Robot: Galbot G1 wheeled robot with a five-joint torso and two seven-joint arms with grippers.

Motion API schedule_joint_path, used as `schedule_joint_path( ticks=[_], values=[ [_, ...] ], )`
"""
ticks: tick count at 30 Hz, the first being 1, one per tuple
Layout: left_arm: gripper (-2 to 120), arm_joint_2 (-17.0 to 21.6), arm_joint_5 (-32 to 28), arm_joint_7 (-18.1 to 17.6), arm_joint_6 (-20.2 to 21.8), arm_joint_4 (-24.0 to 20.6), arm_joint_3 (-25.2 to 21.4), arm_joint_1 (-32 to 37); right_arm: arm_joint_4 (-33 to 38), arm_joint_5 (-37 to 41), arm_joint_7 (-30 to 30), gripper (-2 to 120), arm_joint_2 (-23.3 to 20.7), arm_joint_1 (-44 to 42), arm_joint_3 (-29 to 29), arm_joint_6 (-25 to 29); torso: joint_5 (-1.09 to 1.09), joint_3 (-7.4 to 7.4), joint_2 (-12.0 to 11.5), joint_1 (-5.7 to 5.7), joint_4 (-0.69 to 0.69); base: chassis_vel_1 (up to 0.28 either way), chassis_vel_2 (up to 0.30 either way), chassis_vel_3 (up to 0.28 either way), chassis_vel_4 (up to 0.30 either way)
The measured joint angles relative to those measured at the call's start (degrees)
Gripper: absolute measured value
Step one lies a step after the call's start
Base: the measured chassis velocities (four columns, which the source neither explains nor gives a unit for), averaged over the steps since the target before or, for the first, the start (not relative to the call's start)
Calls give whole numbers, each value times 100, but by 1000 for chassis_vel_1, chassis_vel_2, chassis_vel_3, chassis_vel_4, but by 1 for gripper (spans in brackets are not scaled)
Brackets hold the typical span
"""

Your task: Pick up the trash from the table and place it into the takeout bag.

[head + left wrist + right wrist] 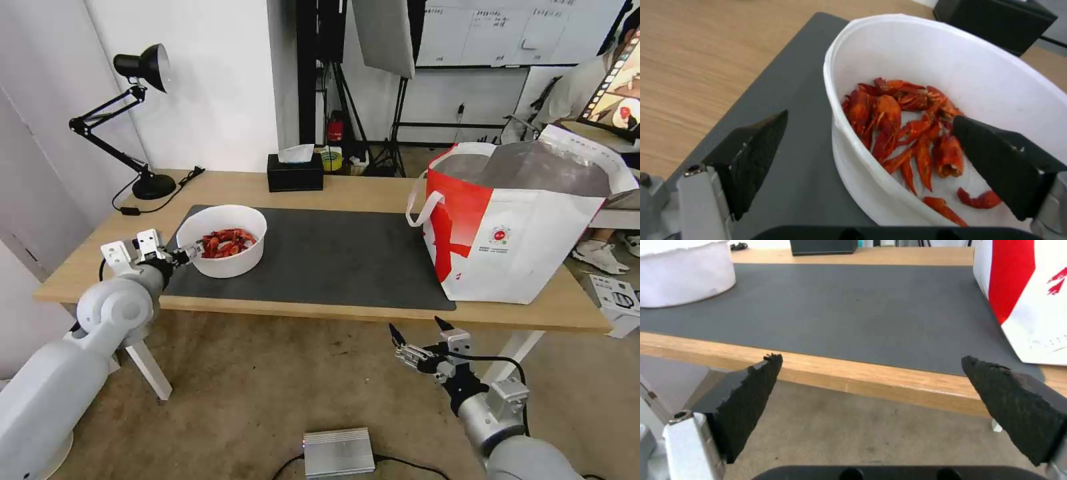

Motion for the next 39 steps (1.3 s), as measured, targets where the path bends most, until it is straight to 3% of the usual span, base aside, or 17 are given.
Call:
schedule_joint_path(
  ticks=[16,20,39],
  values=[
    [100,-156,-158,-125,177,487,272,-406,0,0,0,100,-1,0,0,0,0,0,0,0,0,0,0,0,0],
    [92,-158,-205,-156,183,514,288,-435,0,0,0,100,-1,0,0,0,0,0,0,0,0,0,0,0,0],
    [19,36,-283,-280,231,267,314,-421,0,0,0,100,0,0,0,0,0,0,0,0,0,0,0,0,0]
  ],
)
